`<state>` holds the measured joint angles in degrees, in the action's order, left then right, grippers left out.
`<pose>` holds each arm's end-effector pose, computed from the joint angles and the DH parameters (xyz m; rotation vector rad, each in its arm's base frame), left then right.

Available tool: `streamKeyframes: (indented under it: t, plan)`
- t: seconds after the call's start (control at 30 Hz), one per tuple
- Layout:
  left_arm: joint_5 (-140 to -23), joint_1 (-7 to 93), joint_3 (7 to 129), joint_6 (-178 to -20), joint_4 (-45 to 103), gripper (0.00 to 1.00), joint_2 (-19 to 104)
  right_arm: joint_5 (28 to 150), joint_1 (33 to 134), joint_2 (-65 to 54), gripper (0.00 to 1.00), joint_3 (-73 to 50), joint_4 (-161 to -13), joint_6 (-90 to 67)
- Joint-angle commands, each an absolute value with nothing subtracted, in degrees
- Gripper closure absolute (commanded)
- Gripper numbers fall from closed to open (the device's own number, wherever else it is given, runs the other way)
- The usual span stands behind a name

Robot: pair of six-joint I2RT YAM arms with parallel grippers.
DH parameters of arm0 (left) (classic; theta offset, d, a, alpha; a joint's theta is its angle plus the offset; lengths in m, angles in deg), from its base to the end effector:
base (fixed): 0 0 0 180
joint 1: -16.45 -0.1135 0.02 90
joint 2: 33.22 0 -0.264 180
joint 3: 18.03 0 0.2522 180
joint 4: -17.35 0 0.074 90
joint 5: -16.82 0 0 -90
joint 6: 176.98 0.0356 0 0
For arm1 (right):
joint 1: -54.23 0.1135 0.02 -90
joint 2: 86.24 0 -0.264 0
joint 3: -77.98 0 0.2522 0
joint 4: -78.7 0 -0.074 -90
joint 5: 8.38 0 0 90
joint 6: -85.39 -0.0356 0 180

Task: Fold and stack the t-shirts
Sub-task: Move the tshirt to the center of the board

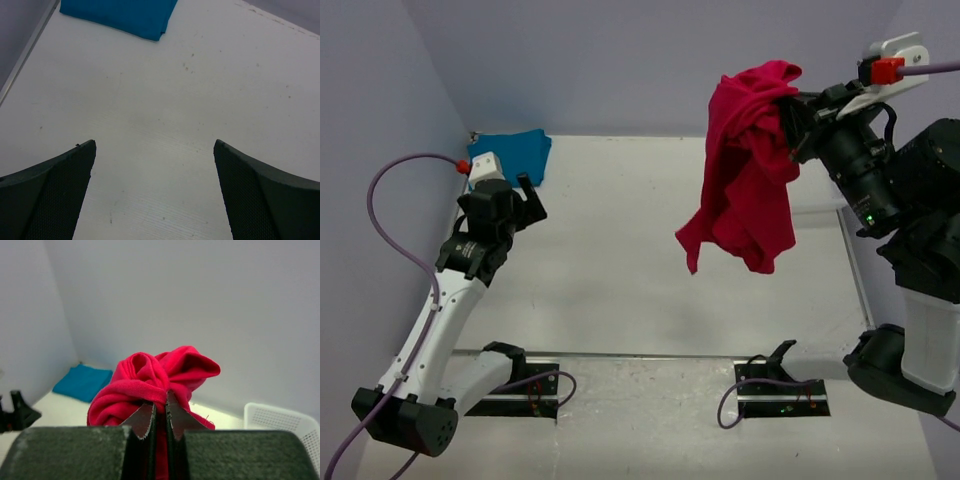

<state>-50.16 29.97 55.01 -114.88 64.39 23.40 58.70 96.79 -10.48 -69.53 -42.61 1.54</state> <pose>0.2060 -0.0352 0.3509 -0.4915 1.9992 -0.0228 0.1111 0.0832 0.6330 -0.2382 1.3451 0.2655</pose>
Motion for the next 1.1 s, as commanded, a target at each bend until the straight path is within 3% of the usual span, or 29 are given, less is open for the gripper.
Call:
streamKeyframes:
  t: [0.0,0.17,0.27,0.3,0.33,0.37,0.4,0.43,0.47,0.5,0.57,0.6,0.67,0.8,0.93,1.07]
  plan:
    - [-49.45,29.63,57.60,-114.66,66.36,0.00,20.40,63.75,100.54,-13.63,1.00,-65.01,-37.44,-2.32]
    - [-48.84,29.63,58.92,-114.05,68.38,0.00,19.25,74.91,101.43,-10.85,1.00,-57.26,-35.85,-4.17]
    - [-49.54,29.72,59.71,-113.87,69.00,0.00,18.28,81.26,101.43,0.73,1.00,-55.74,-39.10,-5.91]
    - [-49.89,29.63,59.71,-113.87,69.08,0.00,17.93,83.01,101.51,12.25,0.95,-62.80,-38.41,-6.80]
    - [-50.33,29.72,59.62,-113.96,69.34,0.00,17.67,84.16,101.51,19.07,0.88,-69.05,-34.32,-7.07]
    - [-50.50,29.72,59.71,-113.96,69.61,0.00,17.66,83.91,101.51,26.19,0.72,-76.24,-31.14,-7.42]
    - [-50.77,29.72,59.97,-113.79,69.78,0.00,17.58,82.42,102.38,33.22,0.24,-93.89,-26.93,-8.03]
    - [-50.77,29.72,60.24,-113.61,70.83,0.00,17.58,79.45,102.65,42.42,0.04,-100.60,-20.63,-8.65]
    - [-50.68,29.72,60.50,-113.17,71.10,0.00,17.66,78.29,102.74,41.91,0.01,-100.58,-20.56,-10.05]
    - [-50.68,29.72,60.42,-112.65,71.19,0.00,17.58,76.28,102.66,39.55,0.01,-90.74,-21.61,-12.85]
    - [-48.58,29.72,59.98,-112.29,71.37,0.00,17.58,67.32,102.66,23.34,0.01,-71.32,-35.18,-14.62]
    - [-48.22,29.72,59.63,-112.12,71.28,0.00,17.66,66.94,101.35,16.74,0.01,-51.90,-42.03,-15.94]
    - [-47.96,29.72,58.66,-111.76,70.32,0.00,17.93,70.28,98.19,3.18,0.01,-38.07,-50.17,-19.71]
    - [-50.84,29.81,57.08,-112.20,68.13,0.00,19.85,64.66,95.01,-5.11,0.01,-28.53,-48.34,-21.93]
    - [-53.31,29.81,56.20,-112.55,66.54,0.00,22.58,68.69,94.48,-6.97,0.01,-19.65,-49.74,-21.58]
    - [-56.04,29.81,55.23,-113.17,65.48,0.00,26.80,72.20,94.48,-6.96,0.16,-8.33,-53.86,-23.59]
